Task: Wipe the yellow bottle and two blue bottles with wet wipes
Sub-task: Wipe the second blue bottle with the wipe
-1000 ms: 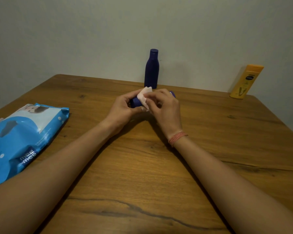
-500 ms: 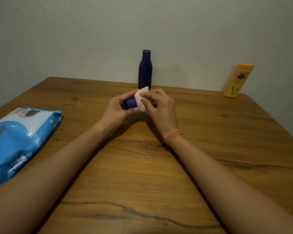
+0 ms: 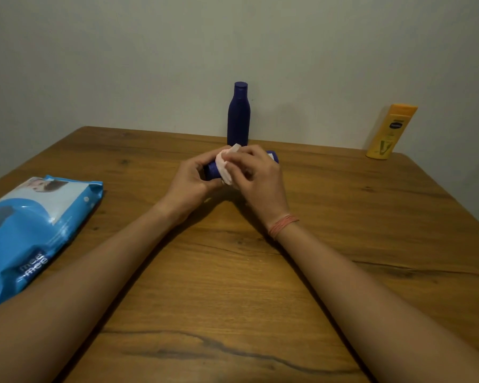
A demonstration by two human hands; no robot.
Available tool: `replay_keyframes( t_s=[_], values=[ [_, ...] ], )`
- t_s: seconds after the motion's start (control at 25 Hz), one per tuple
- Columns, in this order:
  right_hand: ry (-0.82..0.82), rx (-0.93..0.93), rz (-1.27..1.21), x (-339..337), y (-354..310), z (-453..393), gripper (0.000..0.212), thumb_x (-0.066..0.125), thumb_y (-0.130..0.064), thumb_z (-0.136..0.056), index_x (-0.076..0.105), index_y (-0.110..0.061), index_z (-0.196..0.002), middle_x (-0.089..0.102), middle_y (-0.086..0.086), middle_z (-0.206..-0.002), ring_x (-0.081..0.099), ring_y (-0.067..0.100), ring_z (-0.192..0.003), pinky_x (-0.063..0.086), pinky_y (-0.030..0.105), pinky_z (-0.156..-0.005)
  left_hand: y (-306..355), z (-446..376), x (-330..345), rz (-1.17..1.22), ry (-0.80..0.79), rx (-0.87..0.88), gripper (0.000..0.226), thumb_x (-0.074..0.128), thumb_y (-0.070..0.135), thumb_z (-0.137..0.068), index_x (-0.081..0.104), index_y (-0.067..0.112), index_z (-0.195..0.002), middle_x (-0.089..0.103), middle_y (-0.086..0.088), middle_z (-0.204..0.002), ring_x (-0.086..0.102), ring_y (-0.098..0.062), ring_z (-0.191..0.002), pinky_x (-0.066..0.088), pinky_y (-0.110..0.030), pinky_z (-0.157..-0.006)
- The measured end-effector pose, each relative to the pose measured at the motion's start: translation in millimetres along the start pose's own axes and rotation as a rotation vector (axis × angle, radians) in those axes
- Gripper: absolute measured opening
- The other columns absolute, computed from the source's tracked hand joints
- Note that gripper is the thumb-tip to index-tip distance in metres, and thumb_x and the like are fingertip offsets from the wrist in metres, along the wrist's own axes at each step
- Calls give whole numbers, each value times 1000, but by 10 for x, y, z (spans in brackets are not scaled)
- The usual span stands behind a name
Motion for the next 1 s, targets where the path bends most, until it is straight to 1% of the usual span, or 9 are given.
replay_keyframes(
  t_s=[0.08,0.2,0.32,0.4,0.48,0.64,0.72,0.84,1.0],
  values=[
    [69,141,-14,-154,277,-38,18,62,-15,-92,69,-15,-109,63,0,-109,56,5,-97,50,18,-85,5,-6,-29,-9,13,8,55,65,1,-87,54,24,-136,56,5,-135,54,-9,-124,49,-36,-103],
    [296,529,-183,-508,955,18,16,56,-18,-96,67,-18,-108,67,-2,-106,60,6,-90,53,20,-77,18,-6,-93,-19,48,42,44,64,10,-90,56,28,-129,53,9,-130,56,-8,-118,52,-28,-95],
    [467,800,-436,-579,1316,197,19,48,-23,-100,62,-21,-112,65,-9,-95,62,7,-81,50,20,-62,-107,-19,-164,235,117,-50,32,61,24,-93,56,17,-124,58,-8,-127,65,-21,-109,57,-29,-87],
    [407,756,-452,-520,1285,154,17,47,-20,-100,60,-27,-108,64,-12,-93,63,2,-77,49,15,-56,-232,-17,-213,399,176,-143,32,55,33,-97,56,12,-120,63,-15,-119,70,-19,-94,57,-22,-76],
    [330,669,-493,-461,1178,95,20,47,-17,-100,62,-29,-104,64,-10,-95,63,3,-80,52,16,-59,-333,-8,-235,501,210,-217,38,52,40,-98,56,10,-120,66,-16,-111,70,-14,-81,55,-18,-67],
    [152,571,-836,-257,964,15,18,52,-17,-97,66,-14,-109,63,4,-108,61,23,-100,56,34,-82,-482,-22,-277,649,270,-304,40,52,44,-97,56,12,-120,68,-15,-111,74,-18,-89,57,-24,-71],
    [17,449,-798,-193,759,-27,25,57,-21,-95,63,-13,-117,61,8,-122,58,30,-112,55,43,-89,-521,-27,-277,704,291,-341,45,53,47,-96,53,13,-124,65,-18,-117,74,-17,-83,57,-24,-67],
    [-87,344,-732,-144,565,-78,37,58,-22,-95,57,-12,-131,60,9,-128,59,23,-117,56,43,-91,-579,-31,-257,769,282,-411,55,54,49,-94,46,13,-135,60,-22,-123,73,-15,-72,56,-22,-59],
    [-206,333,-744,-50,531,-63,41,58,-16,-94,53,-14,-134,58,11,-132,56,24,-123,56,39,-91,-605,-9,-221,777,261,-505,41,56,47,-94,51,15,-121,63,-21,-114,72,-18,-72,55,-17,-55]
  ],
)
Point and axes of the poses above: each hand's wrist, its own z-axis away from the middle knuckle, its own x-axis out of the palm, y = z × x, the point moved 10 cm from there along -z, towards the middle knuckle
